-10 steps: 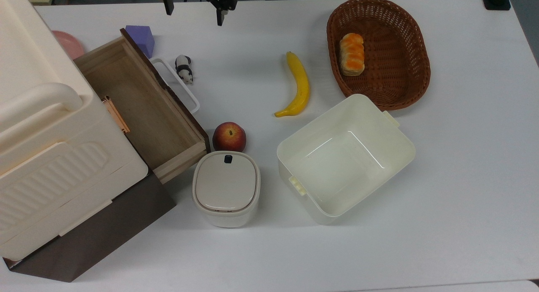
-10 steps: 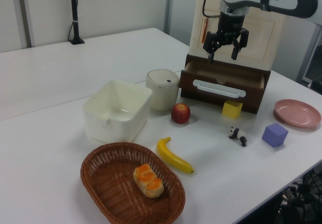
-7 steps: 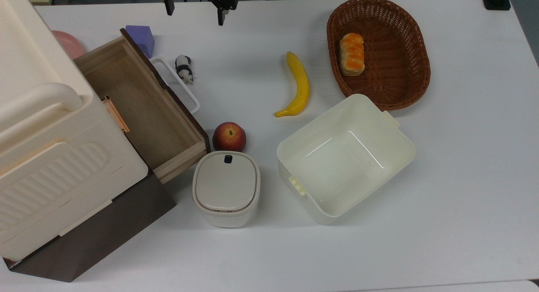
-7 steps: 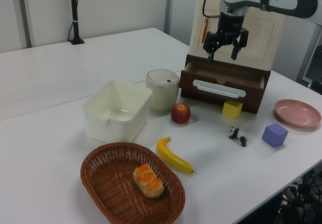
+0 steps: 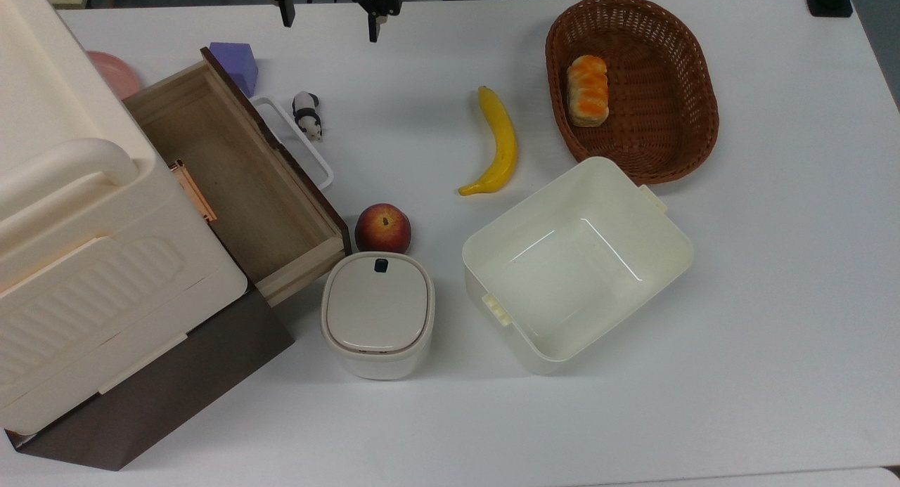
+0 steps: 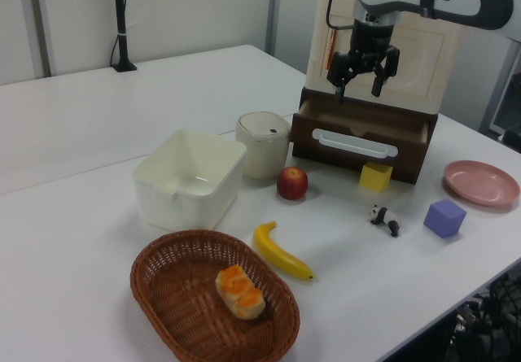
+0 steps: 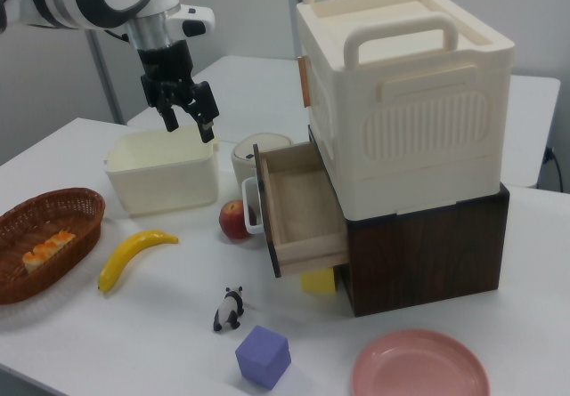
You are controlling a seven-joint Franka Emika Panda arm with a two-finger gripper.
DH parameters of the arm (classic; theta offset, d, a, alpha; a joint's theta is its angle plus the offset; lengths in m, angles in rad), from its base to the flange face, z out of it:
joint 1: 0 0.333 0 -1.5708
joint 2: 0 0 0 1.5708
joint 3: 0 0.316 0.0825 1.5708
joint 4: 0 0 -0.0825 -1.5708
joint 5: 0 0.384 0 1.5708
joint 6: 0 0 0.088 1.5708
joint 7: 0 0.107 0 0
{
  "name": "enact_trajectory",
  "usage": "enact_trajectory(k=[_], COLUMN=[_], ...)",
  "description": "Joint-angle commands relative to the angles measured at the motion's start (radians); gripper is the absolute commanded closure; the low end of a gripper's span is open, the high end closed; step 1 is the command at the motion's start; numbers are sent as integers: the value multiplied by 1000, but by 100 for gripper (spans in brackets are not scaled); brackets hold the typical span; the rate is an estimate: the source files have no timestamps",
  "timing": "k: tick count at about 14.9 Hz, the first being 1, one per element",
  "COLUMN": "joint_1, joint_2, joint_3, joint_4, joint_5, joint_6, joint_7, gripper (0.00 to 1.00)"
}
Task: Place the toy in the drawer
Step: 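Move the open gripper from above the white bin toward the panda toy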
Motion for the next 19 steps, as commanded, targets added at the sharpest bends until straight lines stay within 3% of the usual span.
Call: enact_trajectory(k=[1, 4, 13, 15, 17, 19], joint_1=[11, 19, 63, 65, 63, 60], joint_2=[-20, -26, -185, -186, -182, -170], joint_3=[-13, -13, -23, -33, -74, -83], joint_4=[-13, -37, -302, -358, -443, -459], joint_5=[27, 27, 12, -71, -116, -157], joint_6=[-24, -24, 35, 74, 224, 262], joint_7=[-22, -19, 73, 71, 71, 67], gripper=[0, 0, 0, 0, 0, 0])
